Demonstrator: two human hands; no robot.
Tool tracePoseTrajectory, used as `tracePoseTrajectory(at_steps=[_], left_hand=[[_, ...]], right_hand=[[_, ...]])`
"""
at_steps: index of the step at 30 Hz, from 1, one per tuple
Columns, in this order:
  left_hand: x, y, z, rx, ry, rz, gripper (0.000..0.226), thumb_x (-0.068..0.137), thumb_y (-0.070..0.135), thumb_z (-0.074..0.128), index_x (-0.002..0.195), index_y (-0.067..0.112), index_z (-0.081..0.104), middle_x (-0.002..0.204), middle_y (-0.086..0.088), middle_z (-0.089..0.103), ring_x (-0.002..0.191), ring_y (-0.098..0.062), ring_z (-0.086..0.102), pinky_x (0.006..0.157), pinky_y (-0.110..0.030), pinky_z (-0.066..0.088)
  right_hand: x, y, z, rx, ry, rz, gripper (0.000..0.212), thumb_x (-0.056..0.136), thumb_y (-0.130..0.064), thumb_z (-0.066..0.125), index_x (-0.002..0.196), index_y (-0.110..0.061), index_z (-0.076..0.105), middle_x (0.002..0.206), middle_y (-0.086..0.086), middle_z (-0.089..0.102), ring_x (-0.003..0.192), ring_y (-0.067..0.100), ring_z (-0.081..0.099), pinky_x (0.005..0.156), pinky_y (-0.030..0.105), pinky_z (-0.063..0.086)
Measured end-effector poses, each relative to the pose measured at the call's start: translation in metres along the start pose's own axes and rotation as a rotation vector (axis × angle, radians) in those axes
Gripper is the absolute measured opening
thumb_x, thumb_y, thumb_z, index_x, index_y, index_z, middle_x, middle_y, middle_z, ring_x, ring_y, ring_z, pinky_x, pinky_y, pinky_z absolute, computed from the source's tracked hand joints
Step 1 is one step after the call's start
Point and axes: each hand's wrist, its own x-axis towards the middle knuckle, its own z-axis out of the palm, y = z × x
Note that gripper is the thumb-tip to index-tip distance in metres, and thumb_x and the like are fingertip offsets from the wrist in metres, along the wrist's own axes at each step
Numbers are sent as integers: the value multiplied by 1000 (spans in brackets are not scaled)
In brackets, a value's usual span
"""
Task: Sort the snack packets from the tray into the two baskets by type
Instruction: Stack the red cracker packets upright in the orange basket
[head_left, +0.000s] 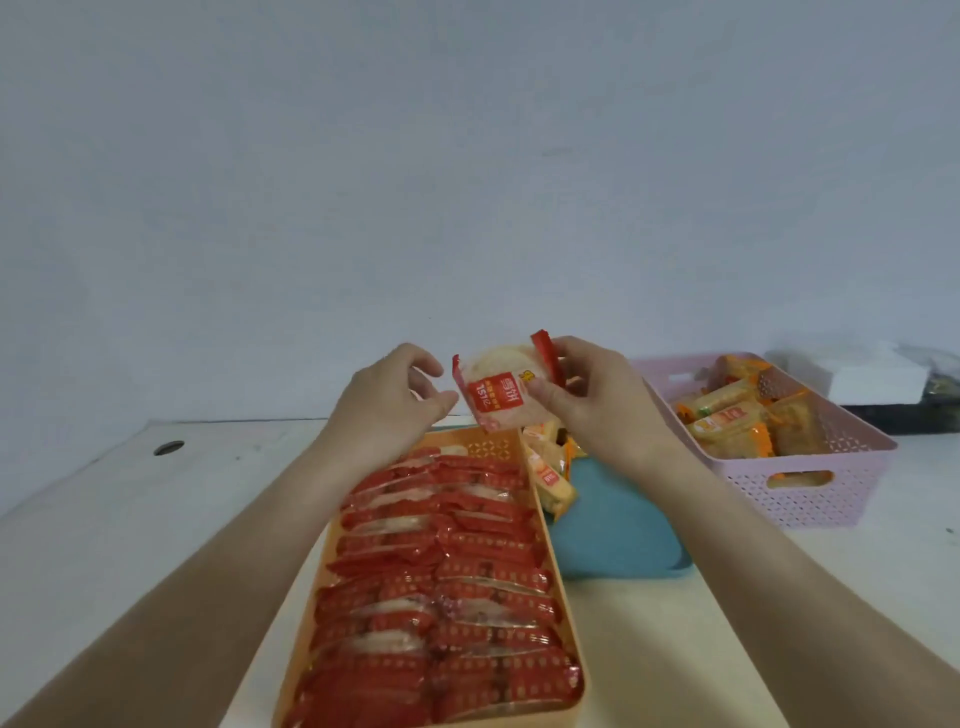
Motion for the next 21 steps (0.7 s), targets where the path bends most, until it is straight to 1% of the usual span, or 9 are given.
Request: tracePoseTrajectory(at_steps=[2, 4, 6, 8, 10, 14, 17, 19, 21], left_hand=[[-13, -13, -3, 93, -160, 52, 13, 82, 42, 69, 90, 32, 67, 86, 18, 67, 85, -3, 62, 75, -23, 46], [-22, -21, 2, 252, -377, 165, 33, 82, 57, 55, 107, 39, 66, 104, 19, 66, 102, -5, 59, 89, -31, 47], [-26, -28, 7, 415, -464, 210, 53, 80, 65, 39, 124, 43, 57, 123, 11, 59, 117, -15, 49, 98, -44, 43], [-28, -32, 5, 384, -446, 157, 51, 84, 63, 42, 126, 40, 58, 122, 4, 55, 119, -20, 42, 102, -46, 38], [-28, -32, 4, 323, -414, 145, 38, 91, 53, 50, 123, 36, 61, 116, 2, 53, 118, -19, 39, 104, -44, 35], [-32, -35, 5, 270, -389, 149, 33, 92, 48, 53, 118, 31, 65, 111, 2, 49, 116, -19, 37, 104, -41, 33], [-35, -37, 4, 201, -382, 166, 27, 94, 45, 52, 107, 29, 70, 104, 4, 56, 109, -17, 48, 96, -37, 39], [-36, -37, -2, 63, -292, 125, 20, 94, 39, 55, 101, 31, 72, 97, 11, 68, 97, -8, 61, 88, -30, 46], [-38, -39, -8, 31, -151, 96, 19, 94, 35, 55, 103, 33, 72, 99, 18, 71, 94, 0, 62, 88, -25, 47]], right_hand=[[2, -10, 9, -122, -14, -49, 28, 88, -19, 68, 115, -22, 66, 95, -2, 70, 82, 16, 66, 76, 28, 50], [2, -17, 16, -249, -82, -84, 29, 87, -20, 65, 116, -24, 66, 101, -3, 72, 89, 16, 65, 80, 30, 50], [2, -24, 23, -408, -157, -101, 28, 87, -26, 62, 115, -27, 66, 102, -3, 73, 95, 20, 65, 81, 35, 50], [3, -32, 30, -581, -212, -104, 28, 87, -28, 58, 114, -29, 65, 101, -2, 71, 100, 23, 61, 80, 37, 49], [5, -35, 34, -708, -263, -97, 31, 88, -25, 54, 117, -32, 63, 105, -3, 69, 106, 23, 55, 81, 37, 46], [12, -38, 46, -803, -437, -74, 35, 87, -22, 50, 118, -30, 64, 112, -1, 66, 113, 24, 49, 87, 42, 49], [15, -32, 56, -912, -561, -62, 32, 90, -22, 48, 118, -25, 64, 119, 4, 60, 118, 27, 43, 93, 45, 46], [16, -27, 61, -974, -621, -71, 27, 92, -19, 47, 114, -19, 64, 120, 5, 55, 118, 28, 41, 95, 43, 44], [17, -23, 64, -968, -587, -93, 20, 92, -16, 49, 104, -18, 65, 111, 5, 56, 111, 26, 46, 90, 42, 47]])
